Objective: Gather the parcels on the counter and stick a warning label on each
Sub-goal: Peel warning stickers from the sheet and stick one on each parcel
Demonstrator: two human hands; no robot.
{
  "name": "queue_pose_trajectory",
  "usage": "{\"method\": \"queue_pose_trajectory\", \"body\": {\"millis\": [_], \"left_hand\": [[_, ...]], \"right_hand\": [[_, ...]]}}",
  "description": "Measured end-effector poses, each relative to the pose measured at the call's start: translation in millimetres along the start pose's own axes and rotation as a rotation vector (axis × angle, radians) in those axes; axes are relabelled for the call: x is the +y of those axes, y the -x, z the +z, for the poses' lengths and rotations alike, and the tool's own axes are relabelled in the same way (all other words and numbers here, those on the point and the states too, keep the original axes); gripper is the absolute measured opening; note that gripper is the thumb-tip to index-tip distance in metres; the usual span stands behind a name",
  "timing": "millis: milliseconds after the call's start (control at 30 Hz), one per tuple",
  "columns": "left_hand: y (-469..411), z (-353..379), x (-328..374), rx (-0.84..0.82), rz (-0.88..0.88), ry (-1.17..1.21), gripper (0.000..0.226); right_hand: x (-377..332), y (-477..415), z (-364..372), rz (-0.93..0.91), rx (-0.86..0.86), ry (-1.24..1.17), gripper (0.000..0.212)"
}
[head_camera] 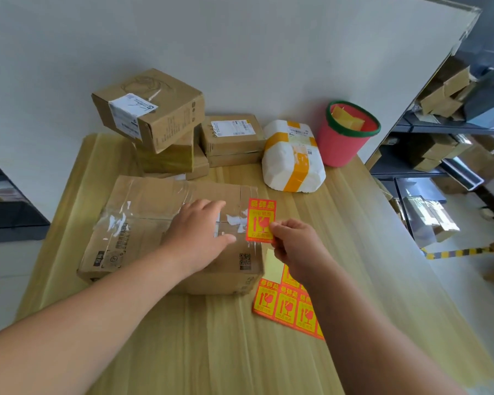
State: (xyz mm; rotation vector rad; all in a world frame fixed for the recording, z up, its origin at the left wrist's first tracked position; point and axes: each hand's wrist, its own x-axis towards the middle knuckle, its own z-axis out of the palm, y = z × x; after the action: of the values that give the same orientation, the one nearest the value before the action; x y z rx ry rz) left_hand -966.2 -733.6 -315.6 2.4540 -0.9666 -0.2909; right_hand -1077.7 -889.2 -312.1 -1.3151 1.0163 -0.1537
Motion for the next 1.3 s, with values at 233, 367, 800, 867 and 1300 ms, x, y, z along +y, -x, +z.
{"method": "queue_pose_trajectory", "body": {"millis": [233, 367, 800, 867, 1300], "left_hand": [[-11.8, 20.4, -16.4, -0.164, 0.113, -0.221, 0.089], [-10.8, 23.0, -22.7, -0.186, 0.109, -0.204, 0.088], [-12.1, 22.3, -23.4, -0.188, 0.106, -0.186, 0.089], [-12.0, 22.1, -23.0, -0.189, 0.106, -0.187, 0.089], [-10.0, 21.5, -22.5, -0.194, 0.096, -0.172, 0.088]], "right_hand": [[4.6, -12.4, 11.8, 0.05, -0.003, 0.052, 0.013], [5.5, -15.8, 16.4, 0.066, 0.017, 0.1, 0.016], [7.3, -20.1, 24.8, 0.047, 0.087, 0.211, 0.016], [8.6, -21.8, 25.9, 0.028, 0.109, 0.26, 0.014], [14.8, -28.0, 35.3, -0.134, 0.266, 0.678, 0.014]]}}
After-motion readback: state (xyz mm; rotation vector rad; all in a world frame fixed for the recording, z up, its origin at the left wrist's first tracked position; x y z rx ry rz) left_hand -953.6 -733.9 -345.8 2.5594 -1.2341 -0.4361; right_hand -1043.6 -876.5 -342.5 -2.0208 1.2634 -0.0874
